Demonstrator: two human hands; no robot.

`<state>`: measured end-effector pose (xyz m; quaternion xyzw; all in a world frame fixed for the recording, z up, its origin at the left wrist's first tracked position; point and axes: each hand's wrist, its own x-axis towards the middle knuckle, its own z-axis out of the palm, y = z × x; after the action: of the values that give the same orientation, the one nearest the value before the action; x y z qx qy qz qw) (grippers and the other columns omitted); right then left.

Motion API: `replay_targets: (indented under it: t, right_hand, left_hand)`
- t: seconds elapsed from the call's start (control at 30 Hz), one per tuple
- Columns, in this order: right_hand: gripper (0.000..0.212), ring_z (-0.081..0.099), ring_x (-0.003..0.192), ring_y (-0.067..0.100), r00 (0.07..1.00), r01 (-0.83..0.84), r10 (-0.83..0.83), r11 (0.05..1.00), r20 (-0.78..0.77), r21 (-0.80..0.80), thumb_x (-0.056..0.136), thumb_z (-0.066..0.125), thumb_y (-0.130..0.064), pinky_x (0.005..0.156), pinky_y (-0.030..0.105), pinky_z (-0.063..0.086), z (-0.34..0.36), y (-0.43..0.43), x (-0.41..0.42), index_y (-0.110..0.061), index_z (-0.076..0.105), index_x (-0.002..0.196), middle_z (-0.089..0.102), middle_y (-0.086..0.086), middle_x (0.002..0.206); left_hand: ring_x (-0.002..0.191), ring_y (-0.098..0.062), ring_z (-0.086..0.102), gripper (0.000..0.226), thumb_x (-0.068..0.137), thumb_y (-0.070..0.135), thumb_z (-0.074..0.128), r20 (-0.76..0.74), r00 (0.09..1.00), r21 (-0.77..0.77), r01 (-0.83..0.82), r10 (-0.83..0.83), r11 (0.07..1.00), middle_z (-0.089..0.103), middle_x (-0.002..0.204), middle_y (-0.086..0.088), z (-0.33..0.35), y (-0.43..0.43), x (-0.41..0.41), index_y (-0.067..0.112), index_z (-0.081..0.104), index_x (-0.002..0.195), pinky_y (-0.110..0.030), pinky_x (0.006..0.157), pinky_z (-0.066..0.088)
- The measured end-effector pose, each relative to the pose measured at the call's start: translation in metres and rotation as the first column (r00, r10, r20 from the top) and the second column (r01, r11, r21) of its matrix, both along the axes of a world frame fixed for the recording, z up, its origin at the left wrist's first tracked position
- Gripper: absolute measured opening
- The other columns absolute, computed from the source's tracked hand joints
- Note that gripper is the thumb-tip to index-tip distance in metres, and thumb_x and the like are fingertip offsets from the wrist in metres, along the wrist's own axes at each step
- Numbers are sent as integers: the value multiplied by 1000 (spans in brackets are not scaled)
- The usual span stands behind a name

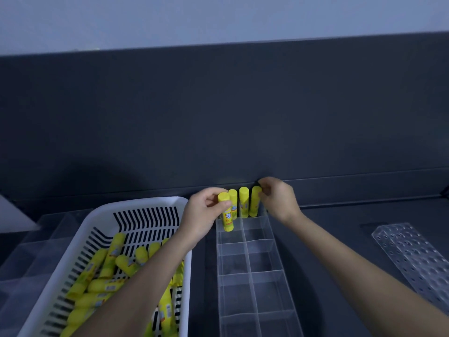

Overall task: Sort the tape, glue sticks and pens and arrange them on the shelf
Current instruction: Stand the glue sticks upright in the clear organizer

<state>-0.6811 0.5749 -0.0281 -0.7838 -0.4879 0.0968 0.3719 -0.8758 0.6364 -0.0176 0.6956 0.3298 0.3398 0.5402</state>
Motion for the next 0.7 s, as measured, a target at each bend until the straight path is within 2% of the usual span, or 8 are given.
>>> replay_targets:
  t: [0.1,0.2,0.27,0.33,0.47,0.6,0.7]
  right_hand:
    - [31,60,90,21,1000,31,-31,993,0,111,81,53,3,77,17,39,2,-4,-6,-5,66,108,64,10,100]
    - [24,61,80,19,998,-64,61,990,30,127,82,54,3,76,22,45,2,-11,-16,-6,69,97,67,10,94]
    - [19,61,79,23,983,-160,152,984,105,73,83,54,2,75,29,47,-5,-17,-22,-4,69,94,67,12,91]
    - [19,59,81,30,952,-237,237,971,192,-27,85,50,2,72,36,48,-15,-20,-25,-2,68,93,64,15,88]
    - [23,56,84,34,901,-254,307,946,307,-199,85,43,0,70,35,44,-33,-26,-31,-5,63,94,61,15,90]
    - [38,54,93,31,891,-193,243,968,384,-163,83,42,3,80,32,38,-46,-31,-39,-10,63,112,63,10,99]
    - [40,54,95,31,891,-177,229,970,391,-165,83,42,3,82,33,38,-47,-30,-39,-10,63,114,63,9,101]
  left_hand:
    - [76,-2,66,25,81,6,72,-94,996,108,-2,12,994,71,84,6,-2,3,3,29,67,90,-15,70,51]
    - [81,-13,64,23,79,9,74,-286,956,244,10,62,970,65,92,0,-7,6,6,22,69,96,-26,75,52]
    - [84,-16,61,24,80,11,72,-417,904,351,66,92,934,60,94,0,-12,7,6,18,69,102,-32,78,51]
    - [87,-17,60,25,82,13,70,-487,867,415,123,106,901,56,94,3,-16,7,5,18,68,107,-34,79,50]
    - [95,-19,59,28,86,15,66,-513,848,495,166,132,853,57,100,3,-19,5,5,18,66,114,-31,80,47]
    - [103,-21,56,32,85,10,62,-523,843,540,215,125,814,61,113,-1,-20,3,3,18,64,117,-29,84,44]
    - [108,-22,53,34,84,7,62,-534,836,567,241,129,788,60,116,-3,-23,4,0,16,62,117,-30,87,43]
